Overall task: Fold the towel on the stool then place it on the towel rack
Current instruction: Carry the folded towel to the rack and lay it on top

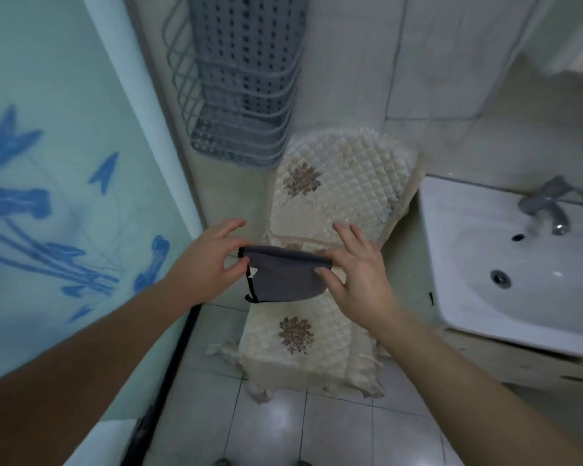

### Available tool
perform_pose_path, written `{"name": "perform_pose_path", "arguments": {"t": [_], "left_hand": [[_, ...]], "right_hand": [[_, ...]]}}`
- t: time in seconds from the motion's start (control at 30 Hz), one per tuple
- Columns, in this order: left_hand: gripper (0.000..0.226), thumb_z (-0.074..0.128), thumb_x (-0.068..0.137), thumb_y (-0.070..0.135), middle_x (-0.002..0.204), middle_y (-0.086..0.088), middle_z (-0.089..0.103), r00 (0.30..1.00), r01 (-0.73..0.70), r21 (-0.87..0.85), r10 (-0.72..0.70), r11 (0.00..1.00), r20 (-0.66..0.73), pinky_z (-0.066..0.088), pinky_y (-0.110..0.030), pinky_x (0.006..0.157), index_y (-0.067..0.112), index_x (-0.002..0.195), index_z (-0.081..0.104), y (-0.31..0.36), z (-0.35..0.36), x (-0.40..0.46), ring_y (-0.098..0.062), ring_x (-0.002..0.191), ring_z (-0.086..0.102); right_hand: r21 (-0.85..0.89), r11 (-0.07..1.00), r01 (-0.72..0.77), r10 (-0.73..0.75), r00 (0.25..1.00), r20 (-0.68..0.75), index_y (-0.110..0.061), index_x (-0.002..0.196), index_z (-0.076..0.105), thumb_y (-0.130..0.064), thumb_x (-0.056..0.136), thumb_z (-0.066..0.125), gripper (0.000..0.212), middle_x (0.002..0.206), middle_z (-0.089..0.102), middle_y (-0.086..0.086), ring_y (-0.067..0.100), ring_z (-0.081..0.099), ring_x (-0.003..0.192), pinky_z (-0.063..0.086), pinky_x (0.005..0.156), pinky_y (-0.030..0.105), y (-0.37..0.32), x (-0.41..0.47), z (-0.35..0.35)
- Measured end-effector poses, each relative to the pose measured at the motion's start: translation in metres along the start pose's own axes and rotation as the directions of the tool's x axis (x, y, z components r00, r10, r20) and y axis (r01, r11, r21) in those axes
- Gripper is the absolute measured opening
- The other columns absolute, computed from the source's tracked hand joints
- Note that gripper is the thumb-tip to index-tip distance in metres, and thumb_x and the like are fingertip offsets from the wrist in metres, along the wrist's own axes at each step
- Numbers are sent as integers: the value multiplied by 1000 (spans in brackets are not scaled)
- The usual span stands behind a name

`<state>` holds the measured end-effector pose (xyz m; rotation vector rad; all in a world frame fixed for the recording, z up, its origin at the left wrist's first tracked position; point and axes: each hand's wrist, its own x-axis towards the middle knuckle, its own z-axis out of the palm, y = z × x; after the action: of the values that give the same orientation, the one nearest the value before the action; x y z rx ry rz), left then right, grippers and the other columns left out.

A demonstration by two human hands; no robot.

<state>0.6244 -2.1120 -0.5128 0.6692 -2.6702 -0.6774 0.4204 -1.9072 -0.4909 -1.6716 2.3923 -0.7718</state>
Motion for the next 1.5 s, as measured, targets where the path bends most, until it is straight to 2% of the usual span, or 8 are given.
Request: {"name": "perform_pose_path", "arguments": {"t": [0.1,0.27,0.43,0.53,0.73,1.03,1.3,1.5], "left_hand": [[28,64,84,23,141,-18,55,996,68,1,-68,998,-48,34,-32,108,9,107,72,15,-34,-16,-30,130,51],[26,64,86,24,140,-16,55,976,180,-10,-180,984,-123,39,-39,108,10,108,72,34,-64,-58,-30,130,52],[30,70,89,24,146,-10,50,888,375,-31,-368,927,-274,30,-31,111,16,118,67,51,-70,-114,-23,137,44],[35,66,91,32,149,-3,47,772,515,-92,-508,852,-382,29,-31,112,19,124,62,70,-67,-151,-18,139,41],[40,63,94,33,151,3,46,451,766,-210,-740,608,-500,32,-35,114,21,131,58,112,-44,-241,-15,140,40],[41,56,97,33,153,2,43,-37,880,-397,-794,262,-606,29,-35,115,19,136,56,195,-56,-389,-15,142,37],[44,49,100,35,156,1,40,-300,848,-520,-714,105,-633,25,-32,115,18,141,51,246,-72,-488,-12,144,31],[48,46,100,42,157,0,39,-353,824,-560,-696,85,-625,30,-41,117,20,142,48,259,-82,-560,-14,145,32]], "right_hand": [[24,999,39,-39,999,-16,-15,115,69,-28,100,60,22,163,34,11,38,19,153,26,113,67,-34,3,-23],[116,988,97,-93,995,-42,-17,114,67,-29,102,56,21,165,29,8,35,14,154,23,115,66,-70,9,-32],[238,947,215,-224,974,11,-16,107,68,-28,100,59,16,167,25,6,34,11,155,23,117,63,-95,20,-27],[304,900,314,-354,931,88,-19,106,68,-28,99,60,14,166,27,4,32,12,155,23,118,60,-110,25,-18],[425,788,445,-581,766,276,-19,113,70,-27,100,59,18,165,29,3,31,16,154,22,120,51,-145,15,11],[619,580,530,-809,468,357,-12,103,74,-14,93,69,11,155,45,14,42,32,147,26,118,58,-248,-41,58],[711,377,594,-926,234,295,-21,104,72,-19,96,66,11,158,43,3,33,25,151,26,118,54,-347,-102,74],[753,309,581,-949,132,287,-23,105,70,-22,99,61,11,162,37,-1,26,19,155,20,121,56,-412,-163,87]]}}
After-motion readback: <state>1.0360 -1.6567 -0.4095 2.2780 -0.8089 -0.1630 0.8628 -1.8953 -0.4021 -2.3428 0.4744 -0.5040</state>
